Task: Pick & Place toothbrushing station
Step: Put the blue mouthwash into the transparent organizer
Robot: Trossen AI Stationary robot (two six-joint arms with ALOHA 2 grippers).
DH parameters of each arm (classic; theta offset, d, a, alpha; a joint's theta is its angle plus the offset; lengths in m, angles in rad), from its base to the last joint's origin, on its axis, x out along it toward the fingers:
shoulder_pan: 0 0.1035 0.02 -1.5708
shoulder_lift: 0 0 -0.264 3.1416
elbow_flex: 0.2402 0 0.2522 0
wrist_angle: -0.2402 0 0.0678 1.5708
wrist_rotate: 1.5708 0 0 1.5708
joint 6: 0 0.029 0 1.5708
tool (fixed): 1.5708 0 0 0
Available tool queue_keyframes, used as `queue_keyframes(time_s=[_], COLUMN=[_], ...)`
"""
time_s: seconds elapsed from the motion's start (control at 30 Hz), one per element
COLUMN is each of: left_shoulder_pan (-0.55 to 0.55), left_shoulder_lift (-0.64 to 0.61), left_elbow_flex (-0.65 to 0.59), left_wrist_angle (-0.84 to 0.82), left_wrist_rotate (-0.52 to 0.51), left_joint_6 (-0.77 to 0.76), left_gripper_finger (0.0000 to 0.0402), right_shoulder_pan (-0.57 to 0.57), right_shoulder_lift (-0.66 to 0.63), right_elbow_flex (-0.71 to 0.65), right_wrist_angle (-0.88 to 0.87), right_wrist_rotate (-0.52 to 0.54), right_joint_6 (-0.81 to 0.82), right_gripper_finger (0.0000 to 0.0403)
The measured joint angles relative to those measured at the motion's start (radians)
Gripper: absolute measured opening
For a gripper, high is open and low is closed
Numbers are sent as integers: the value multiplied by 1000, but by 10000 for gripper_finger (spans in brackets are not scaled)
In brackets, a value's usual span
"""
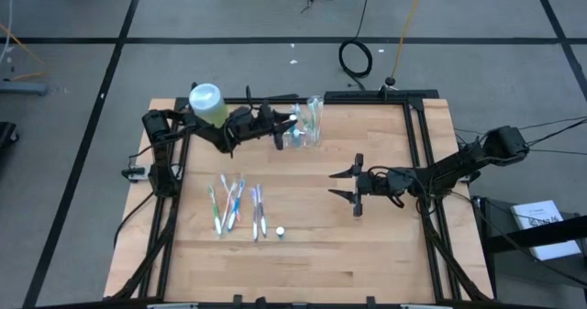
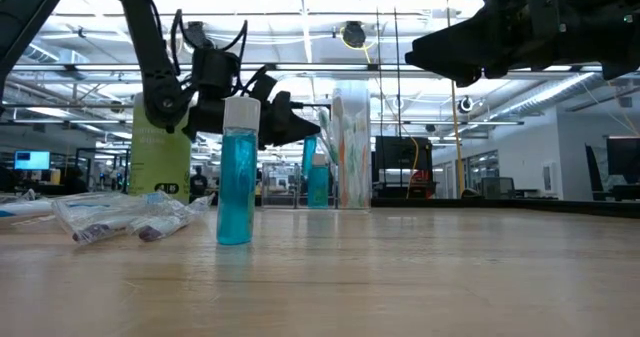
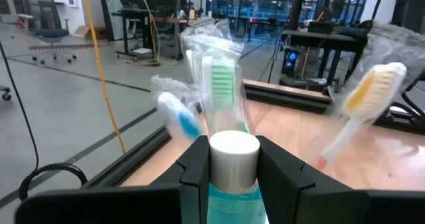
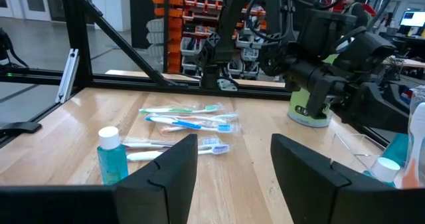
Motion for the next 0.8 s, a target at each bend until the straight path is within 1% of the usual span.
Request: queue_keyframes(time_s=[0.13, 0.8], left_shoulder_pan=[-3, -12], left_shoulder_lift=[0, 0], left_elbow_flex=[-7, -8], left_wrist_angle=[18, -1], left_wrist_rotate=[0, -1], left_joint_6=[1, 8], left_gripper_finger=[88, 88], right_shoulder_pan=[0, 0], right_shoulder_lift=[0, 0], right_elbow_flex=[0, 0], right_wrist_angle=[0, 5], right_wrist_rotate=[0, 0], right_joint_6=[0, 0], right_gripper_finger=[183, 183])
